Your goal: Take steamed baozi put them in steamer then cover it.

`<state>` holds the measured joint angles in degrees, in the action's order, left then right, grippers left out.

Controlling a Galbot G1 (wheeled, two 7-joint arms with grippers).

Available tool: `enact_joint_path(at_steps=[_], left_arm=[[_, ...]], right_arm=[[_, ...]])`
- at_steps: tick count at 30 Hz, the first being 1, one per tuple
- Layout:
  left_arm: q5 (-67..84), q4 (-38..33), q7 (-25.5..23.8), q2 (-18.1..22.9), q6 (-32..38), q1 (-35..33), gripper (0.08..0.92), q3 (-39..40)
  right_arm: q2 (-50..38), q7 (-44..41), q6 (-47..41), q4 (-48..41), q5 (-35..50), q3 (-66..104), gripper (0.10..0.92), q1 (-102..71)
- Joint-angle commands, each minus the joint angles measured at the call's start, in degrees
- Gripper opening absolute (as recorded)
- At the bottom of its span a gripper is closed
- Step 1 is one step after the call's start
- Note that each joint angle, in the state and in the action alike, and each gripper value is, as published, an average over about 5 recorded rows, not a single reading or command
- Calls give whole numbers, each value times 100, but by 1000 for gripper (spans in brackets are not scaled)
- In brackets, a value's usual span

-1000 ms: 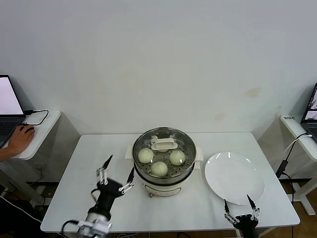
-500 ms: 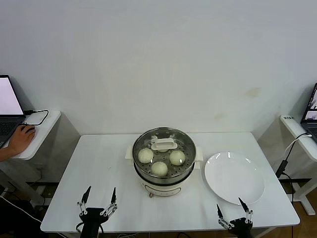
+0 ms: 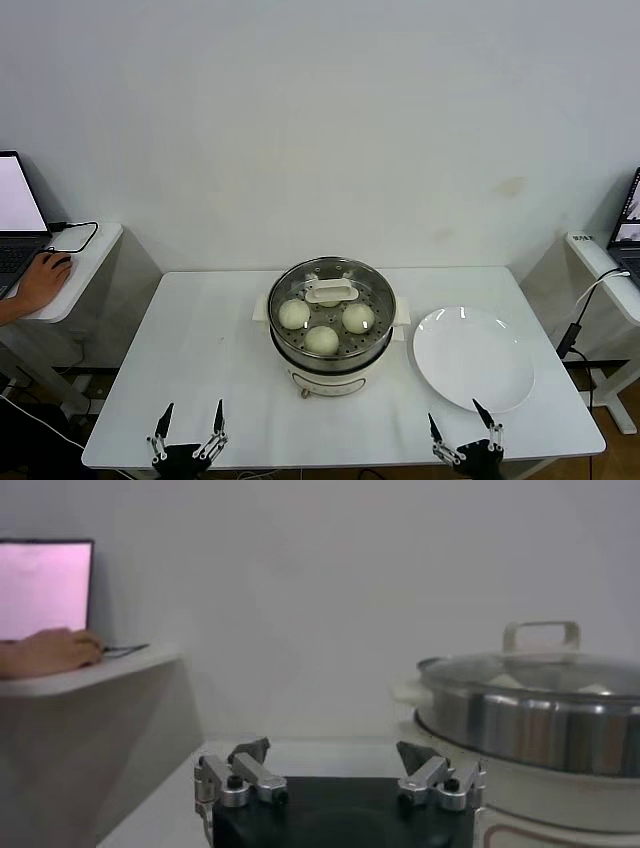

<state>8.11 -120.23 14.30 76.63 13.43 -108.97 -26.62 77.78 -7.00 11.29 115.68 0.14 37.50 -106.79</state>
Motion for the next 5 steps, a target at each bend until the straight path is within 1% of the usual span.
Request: enact_joint_path(at_steps=[1, 5], left_arm=[[119, 99, 28, 95, 196, -121, 823, -54], [82, 76, 26, 95, 182, -121, 823, -55]], right_arm=[[-25, -12, -241, 249, 47, -107, 823, -81], [-18, 5, -249, 214, 21, -123, 823, -63]])
